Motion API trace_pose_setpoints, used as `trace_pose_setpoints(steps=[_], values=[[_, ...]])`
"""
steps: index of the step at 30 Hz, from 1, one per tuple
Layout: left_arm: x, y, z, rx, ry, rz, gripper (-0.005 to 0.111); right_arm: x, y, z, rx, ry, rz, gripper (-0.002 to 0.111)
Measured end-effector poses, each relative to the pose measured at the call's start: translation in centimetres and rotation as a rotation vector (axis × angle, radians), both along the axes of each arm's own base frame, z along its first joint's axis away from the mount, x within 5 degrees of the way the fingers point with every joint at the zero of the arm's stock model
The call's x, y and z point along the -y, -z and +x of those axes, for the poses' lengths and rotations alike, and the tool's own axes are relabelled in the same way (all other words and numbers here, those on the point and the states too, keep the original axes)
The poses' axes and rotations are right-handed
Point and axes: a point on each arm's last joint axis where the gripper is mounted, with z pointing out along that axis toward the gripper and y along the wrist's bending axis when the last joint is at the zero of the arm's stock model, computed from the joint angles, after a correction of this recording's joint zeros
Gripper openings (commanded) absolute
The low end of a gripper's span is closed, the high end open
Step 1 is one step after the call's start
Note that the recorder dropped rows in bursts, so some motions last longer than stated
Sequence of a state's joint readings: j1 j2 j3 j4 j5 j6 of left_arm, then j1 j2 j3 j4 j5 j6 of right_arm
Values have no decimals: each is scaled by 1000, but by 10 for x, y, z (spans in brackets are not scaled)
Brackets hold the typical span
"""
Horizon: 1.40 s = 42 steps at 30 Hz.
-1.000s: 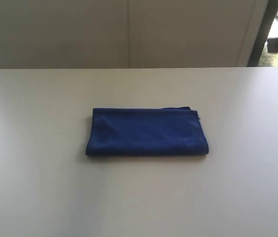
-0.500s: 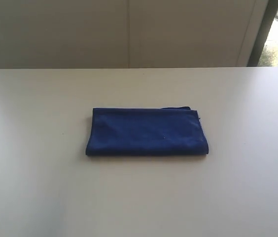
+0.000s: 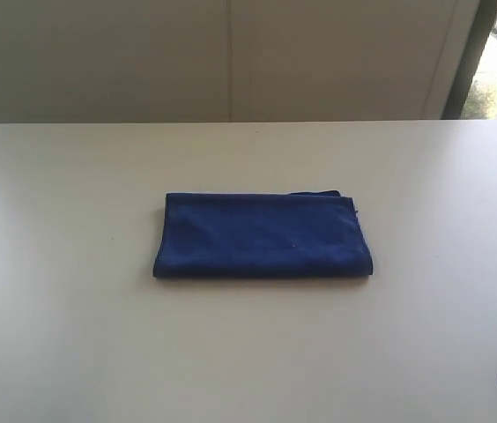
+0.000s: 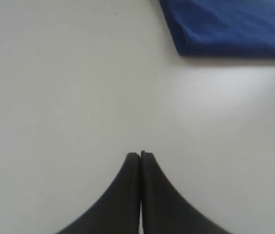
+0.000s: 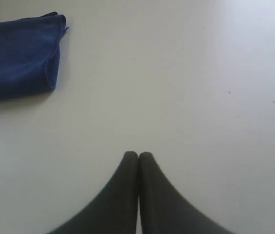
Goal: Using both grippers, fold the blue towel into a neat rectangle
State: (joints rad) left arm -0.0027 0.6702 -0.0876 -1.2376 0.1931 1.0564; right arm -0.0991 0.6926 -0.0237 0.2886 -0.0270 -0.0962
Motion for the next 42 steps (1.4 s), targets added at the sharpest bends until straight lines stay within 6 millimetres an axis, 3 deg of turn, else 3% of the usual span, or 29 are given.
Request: trace_pose_setpoints(steps=[9, 18, 20, 23, 26, 35, 42], values=[[11, 9, -11, -104, 53, -150, 0, 0, 5, -3, -7, 8, 8, 0], [-7, 10, -2, -17, -98, 15, 0, 0, 5, -3, -7, 10, 10, 0], [-5, 8, -2, -41, -131, -76, 0, 0, 5, -3, -7, 10, 10, 0], [0, 4, -1, -118, -272, -363, 0, 0, 5, -3, -7, 10, 10, 0], [-5, 4, 2, -137, -407, -474, 0, 0, 5, -3, -7, 10, 10, 0], [-58, 6, 0, 22, -847, -68, 0, 0, 5, -3, -7, 10, 10, 0], [-80, 2, -9, 68, -1049, 100, 0, 0, 5, -3, -7, 10, 10, 0]])
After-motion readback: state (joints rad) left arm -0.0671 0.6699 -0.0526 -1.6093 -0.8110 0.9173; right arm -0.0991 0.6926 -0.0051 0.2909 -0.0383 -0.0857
